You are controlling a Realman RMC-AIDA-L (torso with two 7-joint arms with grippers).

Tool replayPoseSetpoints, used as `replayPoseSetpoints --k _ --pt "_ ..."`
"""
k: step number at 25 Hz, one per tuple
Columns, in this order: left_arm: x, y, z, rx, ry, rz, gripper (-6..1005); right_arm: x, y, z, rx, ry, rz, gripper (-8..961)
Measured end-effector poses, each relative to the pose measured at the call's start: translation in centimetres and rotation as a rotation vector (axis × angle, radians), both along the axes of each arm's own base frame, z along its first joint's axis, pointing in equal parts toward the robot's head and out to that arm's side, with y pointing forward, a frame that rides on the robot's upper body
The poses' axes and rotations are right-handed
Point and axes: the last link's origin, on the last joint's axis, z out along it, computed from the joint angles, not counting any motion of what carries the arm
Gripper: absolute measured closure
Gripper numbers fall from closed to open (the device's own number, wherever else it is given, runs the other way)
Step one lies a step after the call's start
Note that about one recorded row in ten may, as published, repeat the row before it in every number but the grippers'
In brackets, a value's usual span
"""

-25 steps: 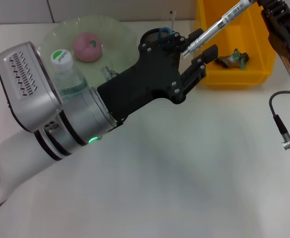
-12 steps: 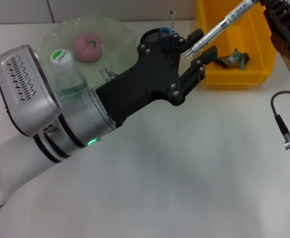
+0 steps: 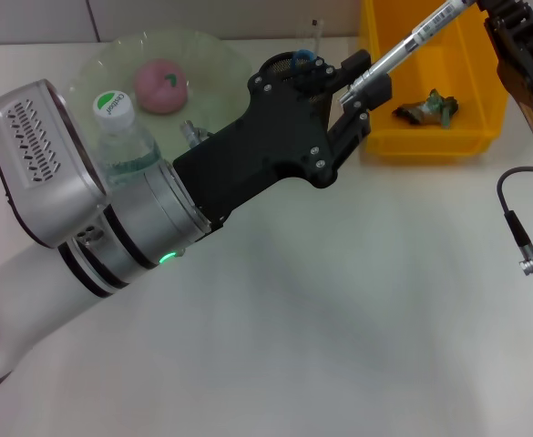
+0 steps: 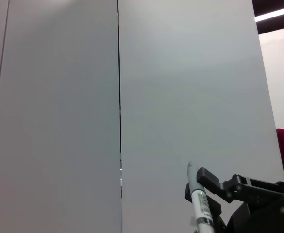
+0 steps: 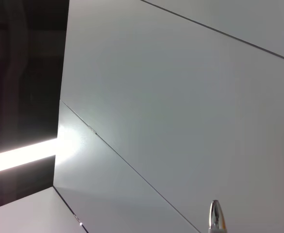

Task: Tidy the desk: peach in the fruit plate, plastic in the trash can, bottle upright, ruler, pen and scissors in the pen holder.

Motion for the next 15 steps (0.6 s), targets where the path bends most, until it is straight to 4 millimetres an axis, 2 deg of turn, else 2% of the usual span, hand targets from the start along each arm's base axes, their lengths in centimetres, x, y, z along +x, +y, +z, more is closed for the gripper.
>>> replayPoseSetpoints --k 6,15 --pt "-0.03 -0.06 -0.04 -0.002 0.0 0.001 817 0.03 0.04 -0.05 -0.002 -0.002 -0.003 752" --pt "-0.13 -0.11 -0.09 0.001 0.007 -0.002 818 -0.2 0.13 -0.23 -0.015 -0.012 0.01 712"
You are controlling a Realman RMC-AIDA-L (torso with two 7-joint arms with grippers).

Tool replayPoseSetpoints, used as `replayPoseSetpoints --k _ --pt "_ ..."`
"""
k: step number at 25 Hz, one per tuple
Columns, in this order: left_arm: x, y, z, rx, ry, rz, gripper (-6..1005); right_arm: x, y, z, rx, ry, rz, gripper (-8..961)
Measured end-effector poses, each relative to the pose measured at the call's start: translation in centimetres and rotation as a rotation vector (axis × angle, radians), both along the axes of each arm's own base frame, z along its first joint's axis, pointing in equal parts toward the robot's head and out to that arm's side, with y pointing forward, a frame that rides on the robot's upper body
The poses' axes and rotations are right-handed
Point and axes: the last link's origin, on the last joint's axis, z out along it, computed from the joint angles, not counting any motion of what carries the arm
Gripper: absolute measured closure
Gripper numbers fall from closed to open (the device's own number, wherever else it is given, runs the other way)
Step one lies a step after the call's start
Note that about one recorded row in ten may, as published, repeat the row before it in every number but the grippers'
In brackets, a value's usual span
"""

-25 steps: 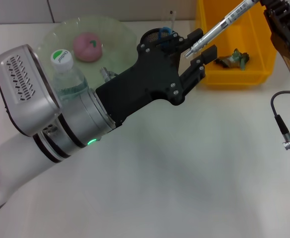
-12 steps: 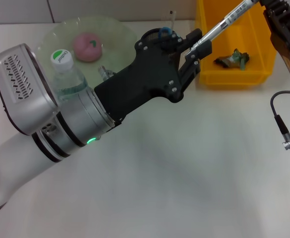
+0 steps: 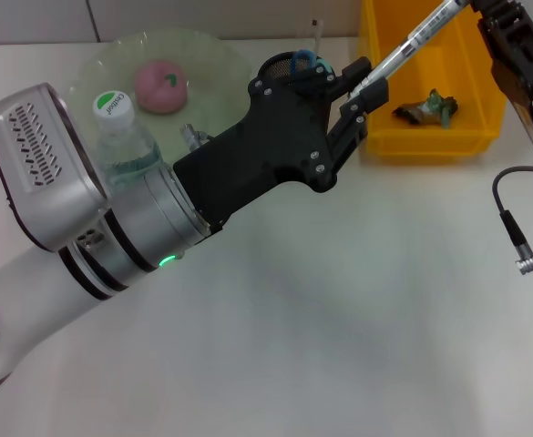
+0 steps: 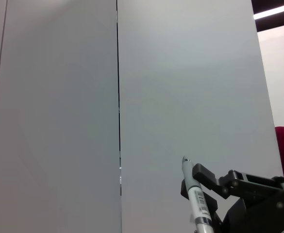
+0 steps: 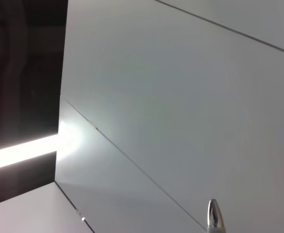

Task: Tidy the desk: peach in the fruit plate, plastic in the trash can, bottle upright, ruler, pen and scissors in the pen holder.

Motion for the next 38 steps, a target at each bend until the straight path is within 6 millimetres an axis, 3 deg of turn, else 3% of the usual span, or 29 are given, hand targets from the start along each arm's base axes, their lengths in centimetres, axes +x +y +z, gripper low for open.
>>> replayPoseSetpoints --k 11,16,21,27,38 --pt "-0.1 -0.2 0.0 0.013 0.003 -0.002 819 0.1 -0.1 -0.1 -0.003 -0.004 -0.002 663" --pt "-0.1 -0.2 0.0 0.015 0.002 -0.002 865 0.2 -0.1 -0.1 -0.002 -0.005 -0.005 641" --pt "-0.2 -0.2 0.0 0.02 0.005 -0.004 865 0.2 -0.1 0.0 -0.003 0.001 -0.008 404" --pt "-0.2 -0.2 0.1 0.029 0.007 -0.003 865 0.3 -0.3 0.2 0.003 0.009 -0.009 355" --pt "-0.6 0.7 0.9 0.046 -0.015 0.035 864 2.0 -1.3 1.4 0.035 0.032 -0.034 354"
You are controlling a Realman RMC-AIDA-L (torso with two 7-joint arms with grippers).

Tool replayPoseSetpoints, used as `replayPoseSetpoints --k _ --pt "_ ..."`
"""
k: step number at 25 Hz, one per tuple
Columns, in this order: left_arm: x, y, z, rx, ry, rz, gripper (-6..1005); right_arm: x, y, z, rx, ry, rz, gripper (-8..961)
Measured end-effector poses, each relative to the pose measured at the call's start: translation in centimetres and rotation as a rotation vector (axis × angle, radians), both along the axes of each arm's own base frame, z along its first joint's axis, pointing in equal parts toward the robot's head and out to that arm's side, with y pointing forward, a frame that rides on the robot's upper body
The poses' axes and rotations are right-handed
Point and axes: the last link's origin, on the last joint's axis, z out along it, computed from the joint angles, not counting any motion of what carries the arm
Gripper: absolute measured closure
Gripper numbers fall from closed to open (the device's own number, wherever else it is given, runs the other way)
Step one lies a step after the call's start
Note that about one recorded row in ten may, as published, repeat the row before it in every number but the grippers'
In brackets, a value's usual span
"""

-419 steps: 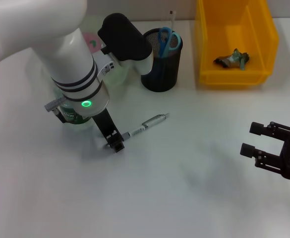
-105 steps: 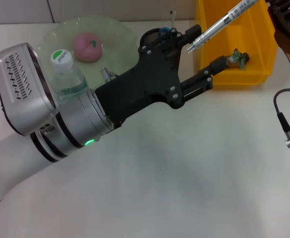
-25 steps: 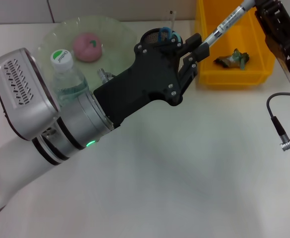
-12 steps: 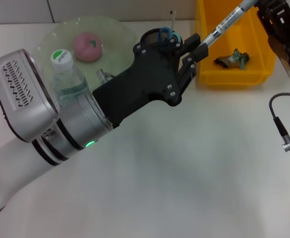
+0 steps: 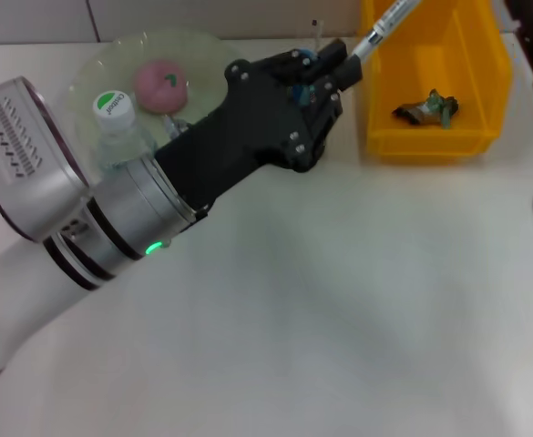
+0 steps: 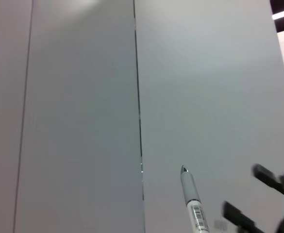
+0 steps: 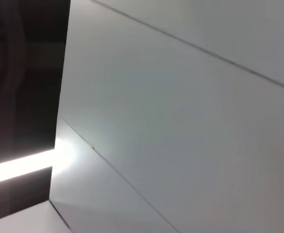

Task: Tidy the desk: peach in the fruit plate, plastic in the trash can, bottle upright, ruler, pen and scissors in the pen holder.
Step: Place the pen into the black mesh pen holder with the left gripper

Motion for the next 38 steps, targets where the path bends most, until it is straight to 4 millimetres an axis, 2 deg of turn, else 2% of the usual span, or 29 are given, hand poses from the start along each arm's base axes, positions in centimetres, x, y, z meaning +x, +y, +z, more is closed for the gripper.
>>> replayPoseSetpoints --k 4,7,13,17,24,27,31,38 --pt "0.1 1.6 1.3 -0.037 0.002 0.004 864 1.9 -1.2 1.2 0.027 -0.005 -0.029 354" --pt "0.1 3.9 3.1 -0.1 0.036 0.014 864 3.4 -2.4 1.9 0.039 -0.02 -0.064 355" --pt "1.1 7.9 6.2 -0.241 0.222 0.032 864 6.0 -5.0 2.8 0.064 -0.065 -0.143 355" --pt "2.5 9.3 7.8 -0.307 0.418 0.051 864 7.0 -6.0 3.1 0.075 -0.093 -0.178 355" --pt "7.0 11.3 11.1 -0.256 0.769 0.124 865 7.4 -6.4 3.3 0.081 -0.116 -0.192 354" --pt "9.2 11.7 11.5 -0.226 0.947 0.147 865 7.6 -6.3 3.3 0.079 -0.123 -0.201 354" --pt "11.7 12.2 10.7 -0.186 1.182 0.162 865 7.7 -6.3 3.2 0.073 -0.129 -0.209 354" --pt "14.1 13.2 9.9 -0.162 1.394 0.181 865 8.0 -6.2 3.1 0.065 -0.137 -0.229 354"
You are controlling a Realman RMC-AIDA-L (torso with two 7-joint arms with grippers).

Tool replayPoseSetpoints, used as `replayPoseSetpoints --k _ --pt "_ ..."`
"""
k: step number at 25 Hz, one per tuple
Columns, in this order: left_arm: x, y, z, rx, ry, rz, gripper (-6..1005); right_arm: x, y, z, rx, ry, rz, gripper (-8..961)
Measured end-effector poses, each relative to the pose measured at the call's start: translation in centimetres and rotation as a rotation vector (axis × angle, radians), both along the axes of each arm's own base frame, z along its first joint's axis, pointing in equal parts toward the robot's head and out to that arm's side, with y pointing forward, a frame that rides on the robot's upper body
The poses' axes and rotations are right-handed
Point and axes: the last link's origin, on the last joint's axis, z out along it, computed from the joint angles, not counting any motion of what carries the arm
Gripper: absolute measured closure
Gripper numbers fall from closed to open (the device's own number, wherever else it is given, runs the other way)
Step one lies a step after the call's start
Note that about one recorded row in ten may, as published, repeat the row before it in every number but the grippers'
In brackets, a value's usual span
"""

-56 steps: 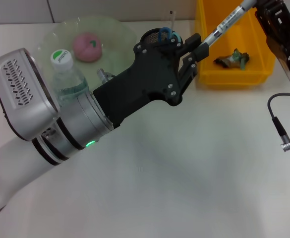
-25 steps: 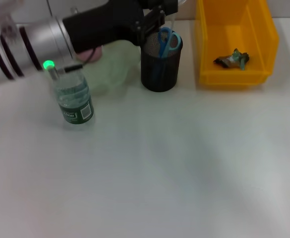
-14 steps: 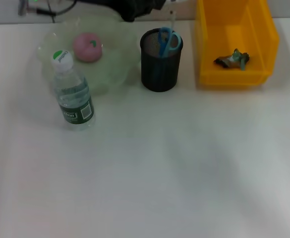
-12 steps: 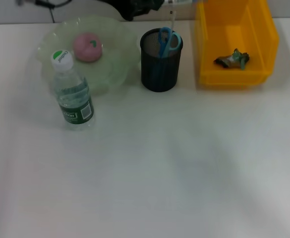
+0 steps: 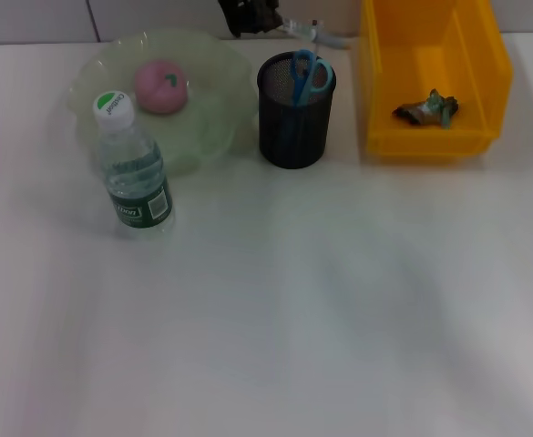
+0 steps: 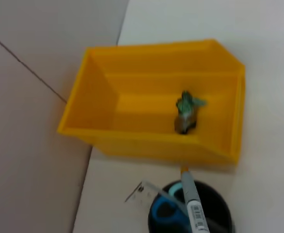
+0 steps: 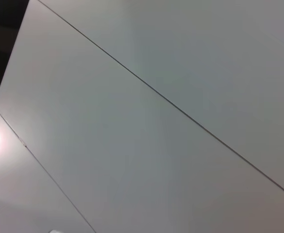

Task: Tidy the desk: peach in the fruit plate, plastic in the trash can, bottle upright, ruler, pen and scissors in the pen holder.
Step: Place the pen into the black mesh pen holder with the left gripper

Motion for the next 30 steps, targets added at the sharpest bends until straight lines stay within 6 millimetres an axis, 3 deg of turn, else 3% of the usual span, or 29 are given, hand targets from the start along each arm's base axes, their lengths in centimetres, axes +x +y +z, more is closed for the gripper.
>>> replayPoseSetpoints --k 12,30 --pt "3.8 -0.6 0.2 -0.017 0.229 -0.055 864 0.2 0.2 -0.2 -0.014 -0.009 -0.018 354" --pt "2.4 0.4 -2.6 -0.013 0.346 -0.117 865 0.0 -0.2 -1.0 -0.042 -0.016 -0.01 354"
